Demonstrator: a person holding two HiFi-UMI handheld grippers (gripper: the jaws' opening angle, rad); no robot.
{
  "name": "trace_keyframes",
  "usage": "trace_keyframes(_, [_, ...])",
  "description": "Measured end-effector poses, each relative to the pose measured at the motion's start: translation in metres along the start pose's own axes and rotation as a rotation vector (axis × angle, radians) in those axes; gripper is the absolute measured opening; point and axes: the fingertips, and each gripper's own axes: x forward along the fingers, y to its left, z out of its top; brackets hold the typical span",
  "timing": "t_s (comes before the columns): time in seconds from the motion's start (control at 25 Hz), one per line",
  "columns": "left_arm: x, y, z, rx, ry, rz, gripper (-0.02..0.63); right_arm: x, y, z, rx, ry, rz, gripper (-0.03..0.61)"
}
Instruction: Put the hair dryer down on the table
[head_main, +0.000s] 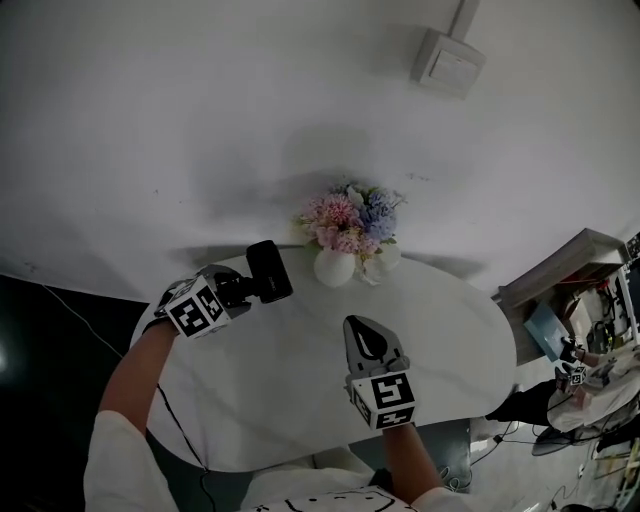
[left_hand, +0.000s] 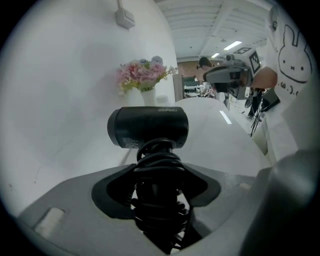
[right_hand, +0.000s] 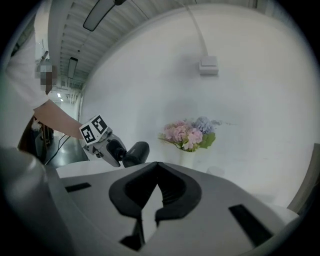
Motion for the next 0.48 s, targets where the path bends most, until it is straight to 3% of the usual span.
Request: trace_keyframes(0.48, [0.081, 0.037, -0.024, 0.007, 0.097, -0.154, 0.265, 0.037, -0.006, -0.028, -0.002, 0.091, 0.020, 0.000])
